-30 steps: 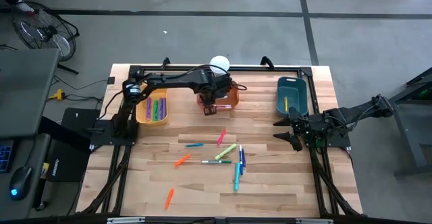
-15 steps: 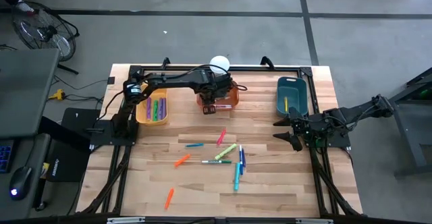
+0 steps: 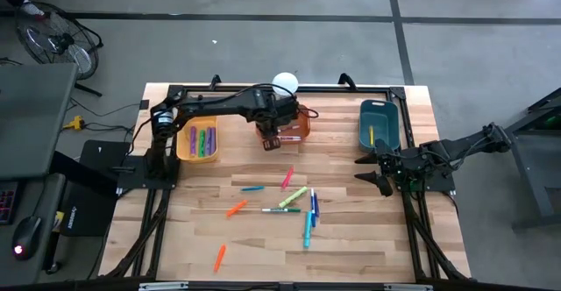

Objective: Pick & Place Markers
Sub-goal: Put the bottom orange pen into the blue bin

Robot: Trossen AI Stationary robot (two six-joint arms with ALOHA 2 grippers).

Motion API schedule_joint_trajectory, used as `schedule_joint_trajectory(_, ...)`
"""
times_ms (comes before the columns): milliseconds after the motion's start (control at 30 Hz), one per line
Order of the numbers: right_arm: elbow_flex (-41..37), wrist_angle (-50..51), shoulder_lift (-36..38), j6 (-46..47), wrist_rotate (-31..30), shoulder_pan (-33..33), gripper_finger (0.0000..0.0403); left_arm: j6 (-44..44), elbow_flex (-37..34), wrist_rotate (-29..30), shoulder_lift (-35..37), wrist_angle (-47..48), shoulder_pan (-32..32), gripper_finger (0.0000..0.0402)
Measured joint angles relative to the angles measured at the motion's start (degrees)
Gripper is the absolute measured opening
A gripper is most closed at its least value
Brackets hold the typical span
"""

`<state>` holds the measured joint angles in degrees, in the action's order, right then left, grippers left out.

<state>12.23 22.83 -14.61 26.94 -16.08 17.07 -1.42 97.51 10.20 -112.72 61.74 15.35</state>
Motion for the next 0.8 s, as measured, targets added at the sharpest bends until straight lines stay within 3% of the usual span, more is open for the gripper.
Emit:
schedule_joint_trajectory(300, 0.0, 0.0, 0.0, 0.0, 0.01, 0.02, 0.0252, 8.87, -2.74, -1.99, 5.54, 3.99, -3.69, 0.0176)
schedule_joint_trajectory(800, 0.0, -0.01, -0.18, 0.0, 0.0, 0.0, 0.0252, 28.55, -33.47, -1.68, 31.28, -5.95, -15.04, 0.0182)
